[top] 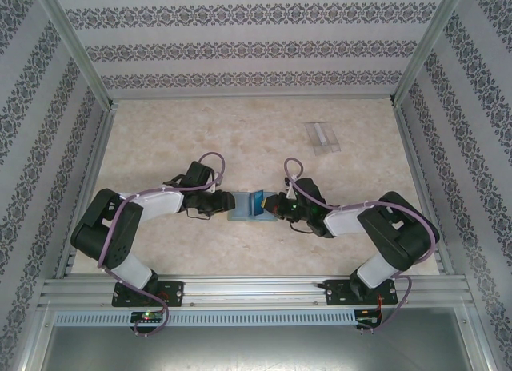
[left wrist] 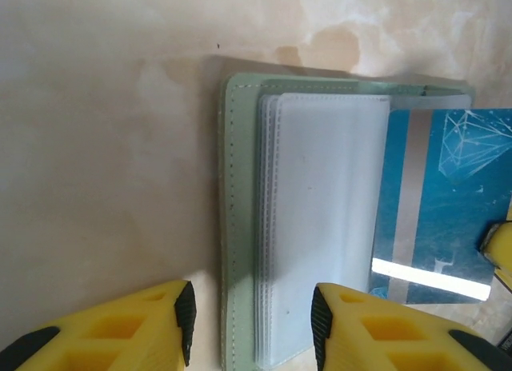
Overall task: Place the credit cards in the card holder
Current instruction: Insert the credit card into the card slot.
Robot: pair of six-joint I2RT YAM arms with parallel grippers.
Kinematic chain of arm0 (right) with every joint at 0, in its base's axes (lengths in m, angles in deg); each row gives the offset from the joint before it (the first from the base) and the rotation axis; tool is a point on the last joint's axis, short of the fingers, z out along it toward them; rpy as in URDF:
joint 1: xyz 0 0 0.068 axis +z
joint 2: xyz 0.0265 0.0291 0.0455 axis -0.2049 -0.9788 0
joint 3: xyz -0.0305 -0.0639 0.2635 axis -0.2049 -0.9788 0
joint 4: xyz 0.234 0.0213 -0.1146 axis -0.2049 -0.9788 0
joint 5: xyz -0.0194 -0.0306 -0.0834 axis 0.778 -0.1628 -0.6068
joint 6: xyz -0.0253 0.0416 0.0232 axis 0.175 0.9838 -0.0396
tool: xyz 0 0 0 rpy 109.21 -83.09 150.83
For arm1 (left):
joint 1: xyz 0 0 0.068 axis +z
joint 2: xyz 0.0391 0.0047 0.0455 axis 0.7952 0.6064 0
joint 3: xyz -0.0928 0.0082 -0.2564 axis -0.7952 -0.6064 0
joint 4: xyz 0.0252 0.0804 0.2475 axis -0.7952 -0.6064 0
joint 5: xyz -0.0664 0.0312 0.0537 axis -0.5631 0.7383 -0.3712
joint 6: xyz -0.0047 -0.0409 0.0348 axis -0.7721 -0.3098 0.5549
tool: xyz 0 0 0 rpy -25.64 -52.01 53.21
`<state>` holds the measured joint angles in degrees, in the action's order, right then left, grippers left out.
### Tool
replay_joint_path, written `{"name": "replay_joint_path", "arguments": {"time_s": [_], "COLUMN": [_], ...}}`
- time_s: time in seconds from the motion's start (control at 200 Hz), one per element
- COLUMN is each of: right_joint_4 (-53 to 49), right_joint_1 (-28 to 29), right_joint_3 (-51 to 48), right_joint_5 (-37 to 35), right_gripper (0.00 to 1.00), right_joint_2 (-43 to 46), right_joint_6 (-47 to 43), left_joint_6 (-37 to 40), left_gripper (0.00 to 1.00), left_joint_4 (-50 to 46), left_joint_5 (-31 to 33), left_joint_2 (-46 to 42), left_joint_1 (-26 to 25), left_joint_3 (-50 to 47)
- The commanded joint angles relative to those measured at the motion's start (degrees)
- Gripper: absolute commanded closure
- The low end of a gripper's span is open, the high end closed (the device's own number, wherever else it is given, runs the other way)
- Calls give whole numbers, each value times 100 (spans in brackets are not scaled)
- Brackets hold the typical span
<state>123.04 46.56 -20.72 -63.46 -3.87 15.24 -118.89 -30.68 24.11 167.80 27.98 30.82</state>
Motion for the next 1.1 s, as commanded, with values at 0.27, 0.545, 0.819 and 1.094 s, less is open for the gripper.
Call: {"name": "replay_joint_path", "arguments": {"time_s": [0.27,0.545,0.819,1.094], "right_joint_4": [716,1038,1308,1161], "right_joint_1": [83,120,152,-123], "right_joint_3": [116,169,176,220], "right_joint_5": [407,469,550,753], "right_gripper": [100,100,100,100], "right_joint_2": [-520,-808,-1016,-1016], "right_joint_6": [153,332,438,191], "left_joint_6": [-46,-66,-183,-196], "left_gripper": [57,68,77,81], "left_joint_4": [-254,-263,-334,-545], "left_joint_5": [164,178,275,470], "left_joint_2": [82,72,248,453], "left_joint_1": [-138,-157,-155,-157], "left_joint_3": [18,27,95,242]}}
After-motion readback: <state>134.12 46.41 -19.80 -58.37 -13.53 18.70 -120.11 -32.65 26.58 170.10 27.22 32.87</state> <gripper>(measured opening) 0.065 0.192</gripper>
